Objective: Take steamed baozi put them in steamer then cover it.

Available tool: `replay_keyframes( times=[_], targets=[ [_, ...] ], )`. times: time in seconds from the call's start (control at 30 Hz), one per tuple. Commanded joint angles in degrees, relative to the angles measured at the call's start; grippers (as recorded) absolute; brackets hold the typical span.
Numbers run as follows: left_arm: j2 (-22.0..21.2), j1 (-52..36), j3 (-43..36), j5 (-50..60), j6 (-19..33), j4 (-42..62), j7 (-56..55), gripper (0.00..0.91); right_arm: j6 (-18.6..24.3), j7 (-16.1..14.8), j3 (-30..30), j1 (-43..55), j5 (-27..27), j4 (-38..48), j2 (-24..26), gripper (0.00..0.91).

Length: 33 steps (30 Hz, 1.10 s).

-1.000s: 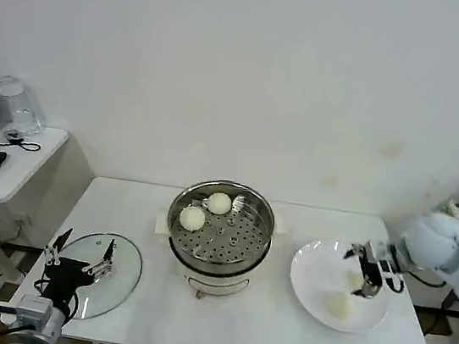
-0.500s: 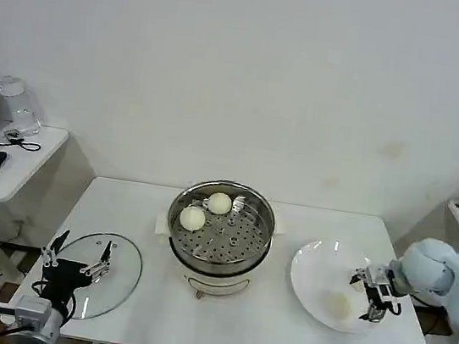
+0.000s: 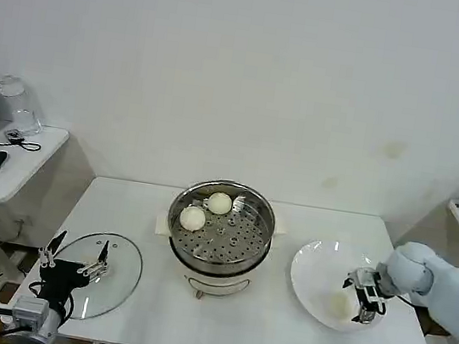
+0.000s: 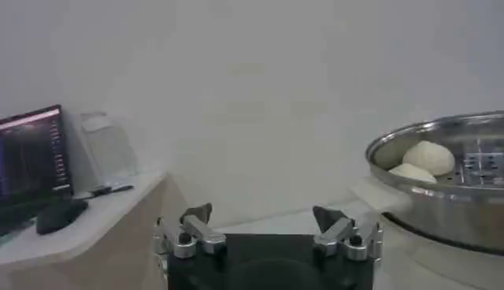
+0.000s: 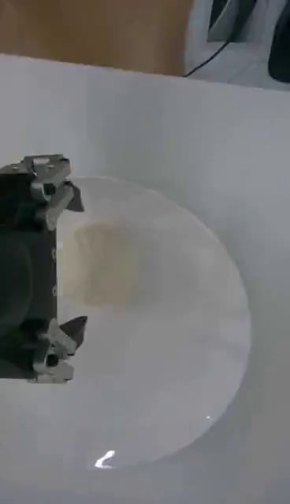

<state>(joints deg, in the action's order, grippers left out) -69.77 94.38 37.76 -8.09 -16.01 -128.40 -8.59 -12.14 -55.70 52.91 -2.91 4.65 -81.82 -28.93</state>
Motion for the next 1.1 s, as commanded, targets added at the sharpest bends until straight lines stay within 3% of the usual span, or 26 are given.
replay_keyframes(
  times=[0.03,0.13,0.43,0.77,1.0,1.1],
  targets=[
    [-0.1,0.0,0.0,0.1,0.0,-0.1,0.0,0.907,-0.4,0.4,-0.4,-0.8,0.3,1.7,-2.1,0.826],
    [-0.1,0.0,0.0,0.1,0.0,-0.3,-0.1,0.907,-0.9,0.5,-0.3,-0.8,0.1,1.7,-2.1,0.736],
    [-0.4,0.1,0.0,0.0,0.0,-0.5,-0.1,0.907,-1.4,0.0,-0.3,-0.5,-0.5,0.6,-1.1,0.615],
    [0.1,-0.3,0.3,-0.4,-0.1,-0.2,-0.1,0.907,0.6,-4.3,-1.6,5.0,-0.7,-0.7,2.0,0.605],
    [0.4,-0.6,0.6,-1.4,-0.2,0.3,-0.2,0.907,3.3,-6.0,1.0,20.2,-5.0,2.2,-0.5,0.615],
    [0.4,-0.5,0.9,-2.8,-0.4,0.6,-0.4,0.907,4.0,-6.2,5.6,29.6,-8.0,4.3,-4.2,0.615]
  ],
)
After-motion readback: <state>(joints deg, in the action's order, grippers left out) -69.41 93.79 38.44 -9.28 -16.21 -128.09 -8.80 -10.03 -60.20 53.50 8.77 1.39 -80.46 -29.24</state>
